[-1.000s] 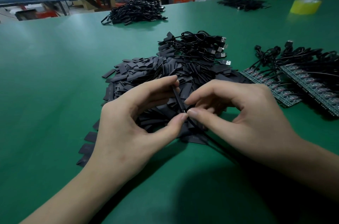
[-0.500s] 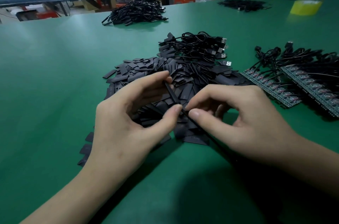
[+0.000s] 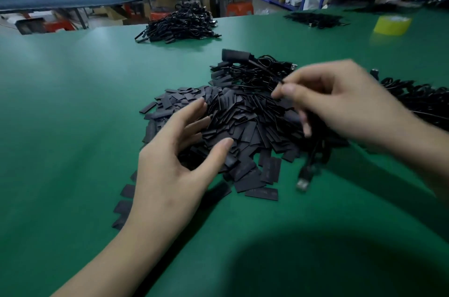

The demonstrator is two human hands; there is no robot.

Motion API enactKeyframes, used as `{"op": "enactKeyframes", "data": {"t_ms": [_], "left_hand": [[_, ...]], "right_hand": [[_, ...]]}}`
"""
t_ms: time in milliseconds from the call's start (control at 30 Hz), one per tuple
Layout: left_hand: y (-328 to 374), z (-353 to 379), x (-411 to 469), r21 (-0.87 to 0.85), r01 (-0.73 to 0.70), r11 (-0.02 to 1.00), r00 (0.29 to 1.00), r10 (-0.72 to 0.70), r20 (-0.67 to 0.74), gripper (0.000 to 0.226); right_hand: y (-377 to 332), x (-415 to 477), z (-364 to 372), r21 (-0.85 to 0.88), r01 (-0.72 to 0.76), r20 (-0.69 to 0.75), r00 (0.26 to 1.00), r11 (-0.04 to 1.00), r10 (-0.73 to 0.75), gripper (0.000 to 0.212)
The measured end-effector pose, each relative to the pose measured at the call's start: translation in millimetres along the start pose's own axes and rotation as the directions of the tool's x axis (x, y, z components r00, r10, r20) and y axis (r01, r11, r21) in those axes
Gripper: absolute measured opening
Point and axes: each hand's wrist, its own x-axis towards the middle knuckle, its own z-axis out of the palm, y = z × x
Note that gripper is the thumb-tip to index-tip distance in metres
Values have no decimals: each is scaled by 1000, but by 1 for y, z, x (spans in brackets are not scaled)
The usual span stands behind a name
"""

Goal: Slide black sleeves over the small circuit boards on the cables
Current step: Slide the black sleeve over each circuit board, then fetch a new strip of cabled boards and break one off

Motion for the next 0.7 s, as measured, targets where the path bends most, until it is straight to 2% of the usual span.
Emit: {"op": "enactKeyframes", "data": {"t_ms": [67, 167, 300, 400, 467, 700], "left_hand": [[1, 1, -1, 65, -20, 998, 999, 18, 38, 61], [3, 2, -2, 138, -34, 990, 997, 25, 72, 59], [7, 2, -2, 189, -45, 981, 995, 26, 100, 56], [7, 2, -2, 213, -55, 975, 992, 28, 124, 56], [6, 2, -2, 223, -67, 973, 990, 36, 139, 56], [8, 5, -4, 266, -116, 957, 984, 74, 164, 50]], "right_hand": [[0, 34, -12, -228, 42, -52, 997, 973, -55, 16], [5, 97, -14, -469, 60, -103, 987, 881, -123, 23], [18, 172, 5, -623, 45, -65, 992, 781, -108, 25], [23, 193, 26, -710, 49, 18, 999, 702, -51, 30], [26, 192, 40, -720, 51, 12, 998, 692, -61, 37], [18, 74, 65, -490, 201, -19, 970, 848, -241, 30]]}}
